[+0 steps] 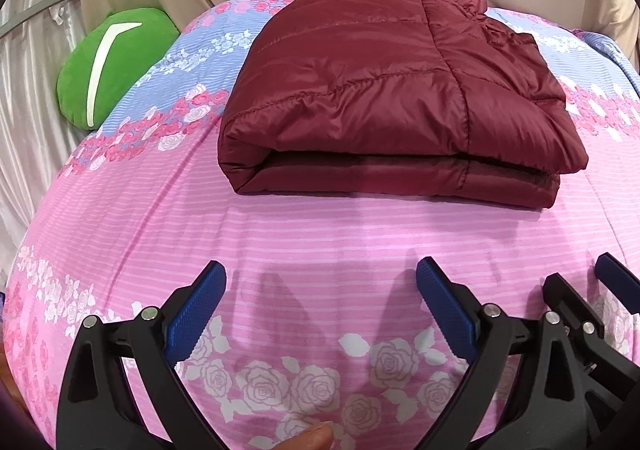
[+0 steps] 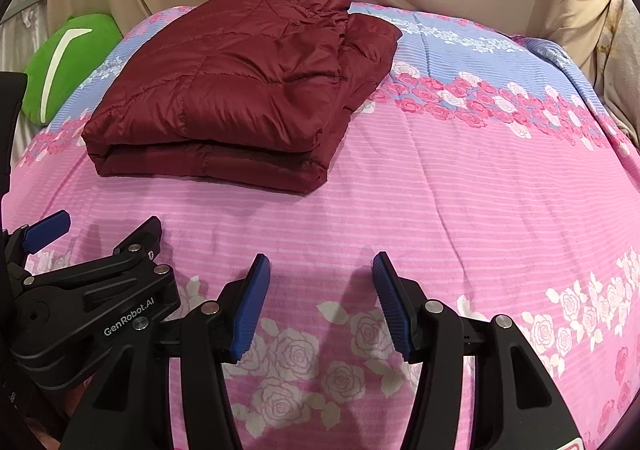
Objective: Fold large clothes
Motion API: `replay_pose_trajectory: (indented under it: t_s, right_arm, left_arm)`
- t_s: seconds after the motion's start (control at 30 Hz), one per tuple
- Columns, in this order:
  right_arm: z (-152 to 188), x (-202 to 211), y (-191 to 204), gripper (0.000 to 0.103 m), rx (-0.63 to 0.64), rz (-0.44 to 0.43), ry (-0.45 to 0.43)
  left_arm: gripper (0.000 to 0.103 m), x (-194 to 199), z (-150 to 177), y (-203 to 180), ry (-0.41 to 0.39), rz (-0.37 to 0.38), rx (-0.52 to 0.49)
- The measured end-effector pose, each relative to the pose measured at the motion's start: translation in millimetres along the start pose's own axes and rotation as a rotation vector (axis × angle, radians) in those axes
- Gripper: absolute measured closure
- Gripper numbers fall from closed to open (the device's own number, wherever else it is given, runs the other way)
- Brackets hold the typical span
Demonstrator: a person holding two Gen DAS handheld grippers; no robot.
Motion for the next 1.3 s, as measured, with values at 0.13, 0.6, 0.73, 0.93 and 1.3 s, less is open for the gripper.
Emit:
replay_pose_trajectory:
  t_s: [0.13, 0.6, 0.73, 0.93, 1.3]
  right_arm:
    - [0.4, 0.3, 0.1, 0.05, 0.001, 0.004, -0.001]
    - [0.6, -0.3, -0.7, 0.05, -0.001, 0.014, -0.006]
    - [1.4, 0.5, 0.6, 0.05, -0.004, 0.022, -0.008]
    - [1.3, 0.7, 0.4, 0.05, -0.005, 0.025, -0.009]
    - [1.3, 0.8, 0.3, 0.05, -0.004, 0.029, -0.01]
  left_arm:
    - [0.009, 0.4, -0.1, 0.1, 0.0, -0.013, -0.005]
    - [0.009, 0.8, 0.2, 0.3, -0.002, -0.024, -0.01]
    - [0.009, 1.3, -0.1, 0.5, -0.002, -0.026, -0.01]
    - [0.009, 1.6, 0.0, 0.8, -0.002, -0.026, -0.011]
    - [0.01, 1.8, 0.1, 1.2, -0.002, -0.026, -0.012]
Point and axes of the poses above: each gripper's, at about its wrist camera, not at the fingertips, and x roughly against the way its jaws point, y to its left, z to its underside, the point moved 5 cm from there along -x, roughly the way its jaws point, and after that the axes turned 3 degrees about -x, right-handed, at the moved point
